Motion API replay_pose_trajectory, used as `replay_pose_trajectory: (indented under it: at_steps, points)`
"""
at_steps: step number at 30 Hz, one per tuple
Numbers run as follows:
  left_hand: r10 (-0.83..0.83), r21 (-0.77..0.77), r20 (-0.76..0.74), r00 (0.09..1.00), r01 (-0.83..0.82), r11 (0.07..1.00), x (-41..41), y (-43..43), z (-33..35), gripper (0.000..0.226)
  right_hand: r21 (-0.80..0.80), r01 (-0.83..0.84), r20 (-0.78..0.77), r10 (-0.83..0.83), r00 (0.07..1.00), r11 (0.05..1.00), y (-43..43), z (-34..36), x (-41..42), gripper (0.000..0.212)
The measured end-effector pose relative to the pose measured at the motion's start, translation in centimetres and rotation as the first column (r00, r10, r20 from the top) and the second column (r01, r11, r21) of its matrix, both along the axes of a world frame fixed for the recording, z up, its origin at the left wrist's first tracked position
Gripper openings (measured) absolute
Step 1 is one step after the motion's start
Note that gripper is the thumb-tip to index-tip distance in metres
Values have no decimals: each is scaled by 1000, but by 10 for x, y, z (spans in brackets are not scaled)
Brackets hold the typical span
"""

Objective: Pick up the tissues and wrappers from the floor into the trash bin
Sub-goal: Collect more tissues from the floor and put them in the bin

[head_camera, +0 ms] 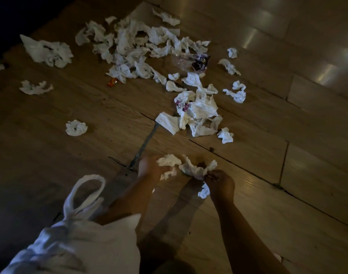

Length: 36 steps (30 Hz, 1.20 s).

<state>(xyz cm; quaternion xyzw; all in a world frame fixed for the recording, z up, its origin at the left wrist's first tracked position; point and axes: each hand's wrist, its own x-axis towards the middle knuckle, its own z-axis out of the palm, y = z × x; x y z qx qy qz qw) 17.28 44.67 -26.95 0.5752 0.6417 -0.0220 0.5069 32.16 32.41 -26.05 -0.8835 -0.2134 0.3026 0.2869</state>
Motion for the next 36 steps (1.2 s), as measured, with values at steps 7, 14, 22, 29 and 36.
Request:
replay_pose_trajectory:
  at_steps: [7,14,22,29,36]
  points:
    - [167,4,138,976,-169,986,-54,-5,94,41,164,37,-126,-16,992,986,3,60,-34,7]
    - [333,34,294,896,-358,933,-142,-47,181,32,286,-46,-255,122,959,957,4,139,-110,18]
    - [503,20,341,794,-541,841,-303,-116,257,32,350,-287,-401,419,815,892,-1,217,-259,10]
    - [579,180,477,662,-718,672,-461,-175,317,51,457,-532,-442,701,559,713,-2,279,-413,24]
    - [721,170,536,439,-893,417,-570,-224,329,55,507,-659,-460,821,339,556,-8,314,-547,24]
